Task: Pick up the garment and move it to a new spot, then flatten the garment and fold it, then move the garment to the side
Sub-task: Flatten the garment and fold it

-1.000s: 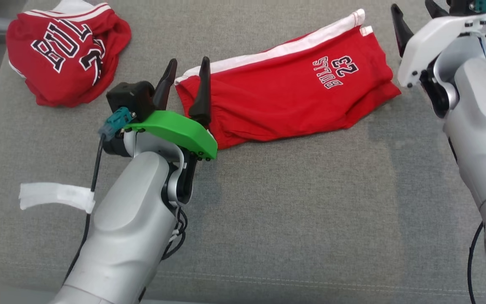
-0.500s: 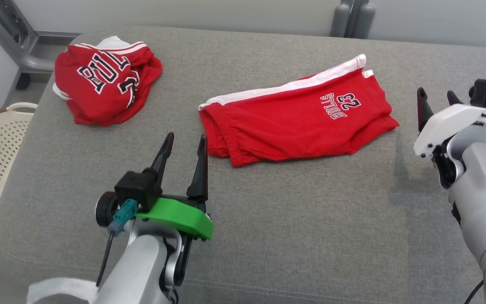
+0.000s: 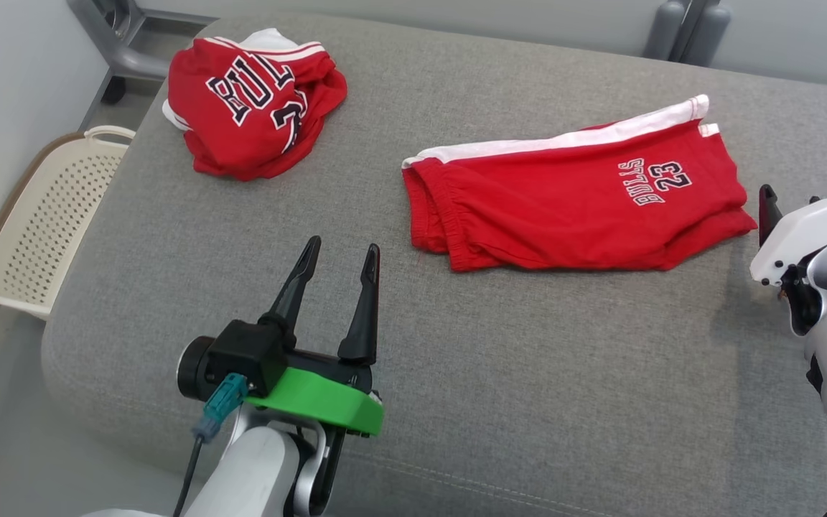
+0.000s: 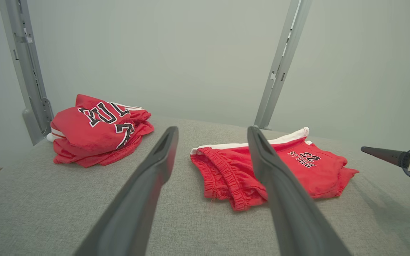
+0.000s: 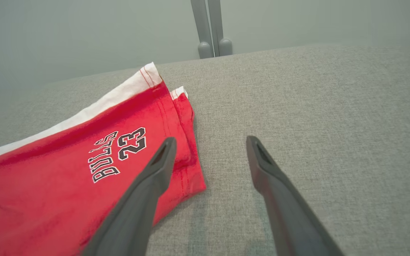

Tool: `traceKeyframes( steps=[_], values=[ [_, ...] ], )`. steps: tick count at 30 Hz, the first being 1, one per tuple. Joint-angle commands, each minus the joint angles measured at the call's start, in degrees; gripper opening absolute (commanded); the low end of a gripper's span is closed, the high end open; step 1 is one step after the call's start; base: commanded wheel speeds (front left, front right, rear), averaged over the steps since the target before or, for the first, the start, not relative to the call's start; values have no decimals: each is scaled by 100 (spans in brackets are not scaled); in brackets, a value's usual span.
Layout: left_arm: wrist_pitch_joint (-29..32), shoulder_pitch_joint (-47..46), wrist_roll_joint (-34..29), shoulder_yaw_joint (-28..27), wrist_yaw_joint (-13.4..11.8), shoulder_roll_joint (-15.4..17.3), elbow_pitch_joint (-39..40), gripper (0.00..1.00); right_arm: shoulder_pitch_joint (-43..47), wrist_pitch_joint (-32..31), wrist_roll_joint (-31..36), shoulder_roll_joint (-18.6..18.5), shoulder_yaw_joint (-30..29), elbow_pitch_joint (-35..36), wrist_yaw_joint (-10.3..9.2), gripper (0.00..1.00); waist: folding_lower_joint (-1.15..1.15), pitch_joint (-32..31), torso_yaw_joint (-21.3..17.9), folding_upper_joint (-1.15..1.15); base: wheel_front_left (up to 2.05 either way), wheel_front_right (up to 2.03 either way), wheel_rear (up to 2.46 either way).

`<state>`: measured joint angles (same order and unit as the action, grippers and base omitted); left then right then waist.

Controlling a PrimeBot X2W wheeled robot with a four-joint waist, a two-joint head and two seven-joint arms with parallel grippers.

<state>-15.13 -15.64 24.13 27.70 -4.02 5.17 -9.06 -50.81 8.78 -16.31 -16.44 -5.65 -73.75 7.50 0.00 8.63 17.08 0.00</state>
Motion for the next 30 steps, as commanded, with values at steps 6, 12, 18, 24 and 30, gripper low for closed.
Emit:
traceKeyframes(
  steps=[6,12,18,24,30],
  values=[
    [9,-153,-71,65,-37,-24,134,100,-7,-306,348,-7,-452,-31,-2,100,0,383,361,0,0,0,0],
    [12,-176,-91,52,-79,22,256,100,150,-515,729,-3,-855,-34,-2,100,0,496,481,0,0,0,0],
    [19,-111,-109,105,-118,33,284,100,143,-576,1043,133,-1314,-40,-1,100,0,507,485,0,0,0,0],
    [59,-134,-91,147,-121,37,288,100,-7,-545,1264,283,-1659,-38,-1,82,0,519,451,0,0,0,0],
    [113,-134,-10,247,-84,2,223,100,-54,-622,1573,198,-1861,-37,-2,100,0,506,468,0,0,0,0]
  ],
)
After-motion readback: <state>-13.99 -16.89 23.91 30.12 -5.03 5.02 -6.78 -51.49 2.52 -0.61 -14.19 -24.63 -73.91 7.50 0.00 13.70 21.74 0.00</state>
